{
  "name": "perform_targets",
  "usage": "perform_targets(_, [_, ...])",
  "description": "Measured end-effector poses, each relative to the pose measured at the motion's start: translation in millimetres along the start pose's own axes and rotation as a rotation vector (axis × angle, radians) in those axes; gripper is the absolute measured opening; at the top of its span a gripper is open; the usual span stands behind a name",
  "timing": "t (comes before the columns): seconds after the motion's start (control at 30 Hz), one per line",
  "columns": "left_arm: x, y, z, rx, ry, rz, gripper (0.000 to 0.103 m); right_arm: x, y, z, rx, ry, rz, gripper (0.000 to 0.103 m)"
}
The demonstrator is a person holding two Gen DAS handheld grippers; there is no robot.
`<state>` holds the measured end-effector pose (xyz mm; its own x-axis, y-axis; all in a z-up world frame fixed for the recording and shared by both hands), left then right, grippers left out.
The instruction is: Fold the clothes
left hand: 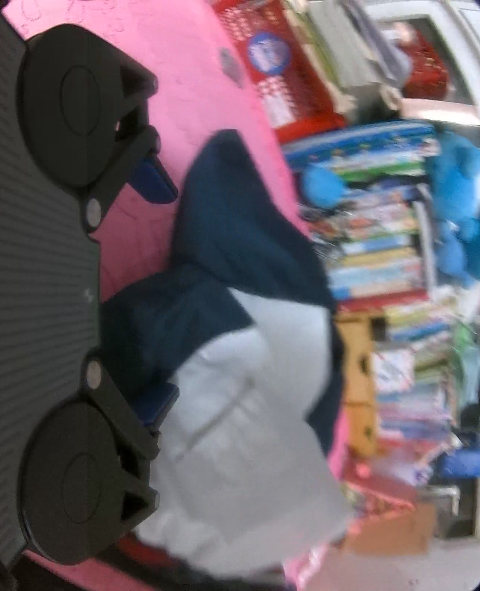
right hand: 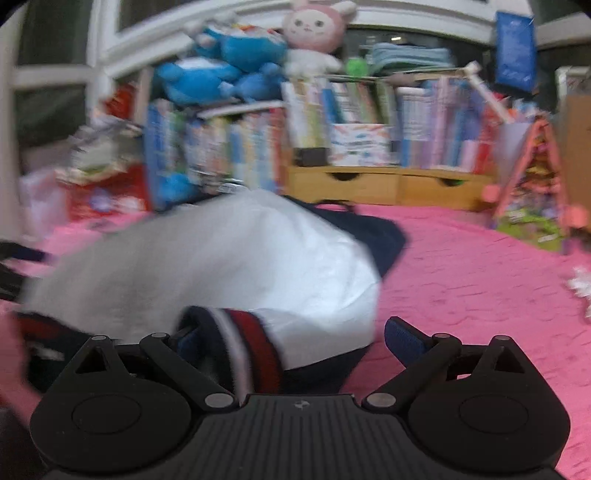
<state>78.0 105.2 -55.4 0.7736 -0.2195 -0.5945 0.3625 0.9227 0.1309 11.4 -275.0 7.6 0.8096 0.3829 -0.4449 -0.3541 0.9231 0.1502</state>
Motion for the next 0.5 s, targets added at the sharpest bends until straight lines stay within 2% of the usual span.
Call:
perform_targets(0.1, [19, 11, -4, -0.067, 0.062, 0.022, 0.103, -35, -2, -3, 0.101, -0.032, 0.259, 0.099])
perform_targets(0.2, [28, 17, -8, -0.122, 0.089, 0.001, 0.103, -56, 6, 0, 0.186, -0.047, 0.469, 0.1])
perform_targets(0.3, [28, 19, -10, -0.157, 0.092, -0.008, 0.103, -51, 41, 6, 0.152, -0.018, 0.605, 0.1])
perform_targets(0.5, [30, 22, -10, -0.129, 0.089, -0.05, 0.103, 0, 148, 4, 0.031, 0.145, 0.819, 0.098])
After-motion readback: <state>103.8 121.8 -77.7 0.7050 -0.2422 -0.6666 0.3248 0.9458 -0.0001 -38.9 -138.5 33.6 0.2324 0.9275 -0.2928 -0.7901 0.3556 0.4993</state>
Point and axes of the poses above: each gripper's, at about its wrist camera, not at the fingertips, and x roughly the way its jaws point, y to its left, z to its top, the point moved 4 cm from there along x, roughly the way its jaws point, and after that the axes turned 1 degree about x, right-handed, at the moved point
